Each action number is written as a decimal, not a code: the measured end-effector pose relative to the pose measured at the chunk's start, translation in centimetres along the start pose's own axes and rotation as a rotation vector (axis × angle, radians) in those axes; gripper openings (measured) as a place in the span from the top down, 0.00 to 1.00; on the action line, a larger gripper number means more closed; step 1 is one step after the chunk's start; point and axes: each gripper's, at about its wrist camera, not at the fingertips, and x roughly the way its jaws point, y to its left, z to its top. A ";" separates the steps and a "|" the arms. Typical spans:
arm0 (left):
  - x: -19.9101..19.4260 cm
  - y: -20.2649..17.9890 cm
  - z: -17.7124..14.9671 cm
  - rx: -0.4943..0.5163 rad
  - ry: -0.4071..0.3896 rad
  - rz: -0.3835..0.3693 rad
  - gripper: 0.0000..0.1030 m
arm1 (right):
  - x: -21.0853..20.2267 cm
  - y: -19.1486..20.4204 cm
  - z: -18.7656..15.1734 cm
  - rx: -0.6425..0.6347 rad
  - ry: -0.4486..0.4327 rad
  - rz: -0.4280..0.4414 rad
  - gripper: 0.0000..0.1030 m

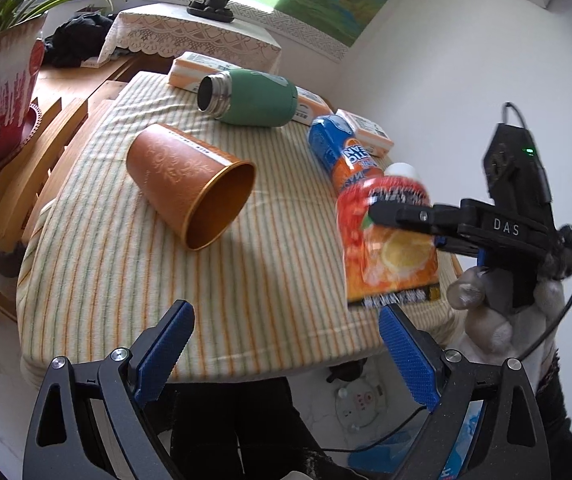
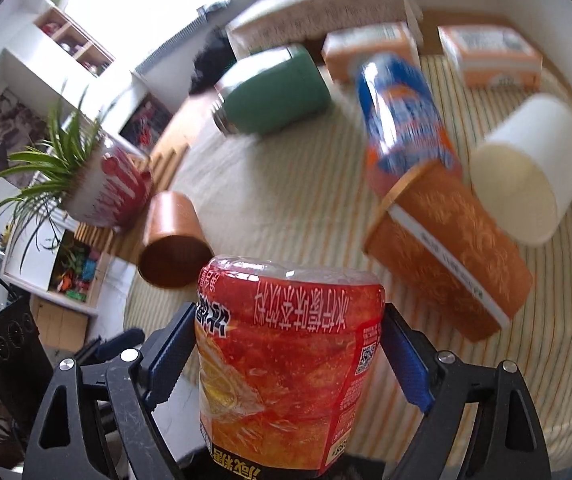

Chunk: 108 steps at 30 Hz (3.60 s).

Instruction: Flip cup upside down

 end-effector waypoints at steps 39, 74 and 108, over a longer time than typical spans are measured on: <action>-2.6 -0.3 -2.9 0.020 -0.087 0.101 0.07 | -1.6 4.4 -10.4 -0.311 -0.425 -0.283 0.15; -2.2 -2.8 -5.6 0.178 -0.242 0.338 0.07 | -5.8 4.2 -16.9 -0.162 -0.395 -0.259 0.11; -5.9 -7.6 -7.4 0.272 -0.482 0.402 0.01 | -11.9 2.7 -18.4 -0.069 -0.644 -0.505 0.11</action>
